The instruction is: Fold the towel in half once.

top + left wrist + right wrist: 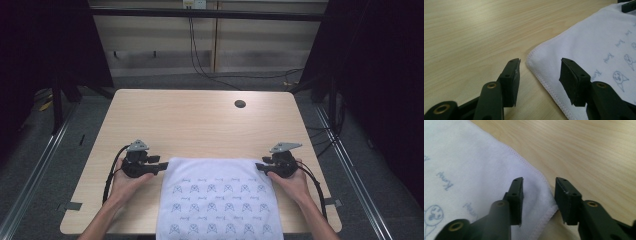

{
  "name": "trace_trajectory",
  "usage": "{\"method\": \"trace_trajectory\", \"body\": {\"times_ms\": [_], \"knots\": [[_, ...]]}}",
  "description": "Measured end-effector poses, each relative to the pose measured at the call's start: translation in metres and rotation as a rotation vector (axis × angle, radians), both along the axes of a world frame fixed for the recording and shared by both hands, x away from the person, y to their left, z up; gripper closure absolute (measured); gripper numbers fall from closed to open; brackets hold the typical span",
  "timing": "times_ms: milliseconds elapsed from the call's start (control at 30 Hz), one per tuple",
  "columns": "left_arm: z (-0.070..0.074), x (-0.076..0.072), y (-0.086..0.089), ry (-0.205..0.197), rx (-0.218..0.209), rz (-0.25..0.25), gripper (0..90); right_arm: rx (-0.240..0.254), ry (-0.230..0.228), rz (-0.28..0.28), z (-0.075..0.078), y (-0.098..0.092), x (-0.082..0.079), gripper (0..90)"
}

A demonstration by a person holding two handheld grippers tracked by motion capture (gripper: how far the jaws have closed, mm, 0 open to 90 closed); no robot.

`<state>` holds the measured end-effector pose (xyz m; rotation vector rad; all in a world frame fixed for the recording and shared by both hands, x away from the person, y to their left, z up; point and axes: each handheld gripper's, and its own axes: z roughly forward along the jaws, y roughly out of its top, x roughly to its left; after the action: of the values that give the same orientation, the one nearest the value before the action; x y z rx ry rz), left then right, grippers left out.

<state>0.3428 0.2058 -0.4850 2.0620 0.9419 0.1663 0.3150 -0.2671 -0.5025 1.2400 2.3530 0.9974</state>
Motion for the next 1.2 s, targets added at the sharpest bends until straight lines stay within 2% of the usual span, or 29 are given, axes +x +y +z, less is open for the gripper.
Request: {"method": "trace_trajectory", "body": {"times_ms": [33, 100, 133, 167, 200, 267, 300, 333, 433, 533, 700, 733, 833, 900, 1000, 1033, 1067, 1100, 1167, 1200], "knots": [[0.001, -0.001, 0.000, -0.004, -0.003, -0.001, 50.3, -0.006, 0.009, -0.002, 0.001, 0.001, -0.001, 66.4], [0.001, -0.001, 0.000, -0.008, -0.003, -0.007, 50.2, 0.009, 0.014, 0.013, 0.001, 0.003, -0.002, 76.6], [0.001, -0.001, 0.000, -0.008, -0.004, -0.004, 50.3, 0.020, 0.030, 0.015, 0.001, 0.003, -0.003, 83.0], [0.001, 0.000, -0.001, -0.006, 0.005, 0.004, 50.3, 0.037, 0.036, 0.023, 0.001, 0.003, -0.003, 84.6], [0.001, 0.001, -0.002, -0.007, 0.008, 0.003, 50.3, 0.031, 0.038, 0.019, 0.001, 0.004, -0.002, 85.5], [0.000, 0.005, -0.005, -0.009, 0.038, -0.001, 50.2, 0.050, 0.049, 0.010, 0.002, 0.002, -0.001, 86.1], [0.000, 0.008, -0.006, -0.019, 0.039, 0.001, 50.1, 0.059, 0.053, 0.010, 0.002, 0.001, 0.000, 86.1], [0.000, 0.011, -0.007, -0.002, 0.022, -0.004, 50.1, 0.065, 0.050, 0.009, 0.003, 0.000, 0.000, 86.2], [0.000, 0.014, -0.015, -0.007, 0.027, -0.037, 50.5, 0.076, 0.045, 0.008, 0.006, -0.002, -0.001, 86.2], [-0.009, 0.017, -0.020, 0.030, 0.042, -0.070, 49.9, 0.096, 0.041, 0.002, 0.009, -0.003, -0.003, 86.0], [-0.013, 0.022, -0.019, 0.045, 0.039, -0.046, 52.5, 0.098, 0.046, 0.003, 0.007, -0.003, -0.002, 85.7], [-0.017, 0.026, -0.019, 0.067, 0.016, -0.046, 52.5, 0.096, 0.046, 0.004, 0.006, -0.003, -0.001, 85.3], [-0.017, 0.026, -0.021, 0.056, 0.024, -0.049, 54.5, 0.095, 0.046, 0.002, 0.005, -0.003, -0.001, 85.3], [-0.017, 0.025, -0.022, 0.041, 0.047, -0.051, 56.6, 0.100, 0.044, 0.002, 0.006, -0.004, -0.001, 85.0], [-0.016, 0.020, -0.027, 0.026, 0.061, -0.093, 56.8, 0.101, 0.047, 0.002, 0.006, -0.005, -0.001, 84.9], [-0.016, 0.016, -0.033, 0.022, 0.066, -0.129, 56.8, 0.103, 0.045, 0.008, 0.006, -0.004, -0.001, 84.9], [-0.016, 0.016, -0.033, 0.022, 0.066, -0.129, 57.0, 0.103, 0.045, 0.008, 0.006, -0.004, -0.001, 84.9], [-0.015, 0.013, -0.036, 0.009, 0.088, -0.138, 57.0, 0.105, 0.045, 0.007, 0.007, -0.004, -0.002, 84.9], [-0.015, 0.011, -0.038, 0.011, 0.093, -0.147, 72.4, 0.114, 0.043, 0.009, 0.009, -0.004, -0.004, 85.1], [-0.015, 0.011, -0.038, 0.019, 0.090, -0.146, 84.7, 0.129, 0.048, 0.015, 0.010, -0.004, -0.004, 85.3]]}}
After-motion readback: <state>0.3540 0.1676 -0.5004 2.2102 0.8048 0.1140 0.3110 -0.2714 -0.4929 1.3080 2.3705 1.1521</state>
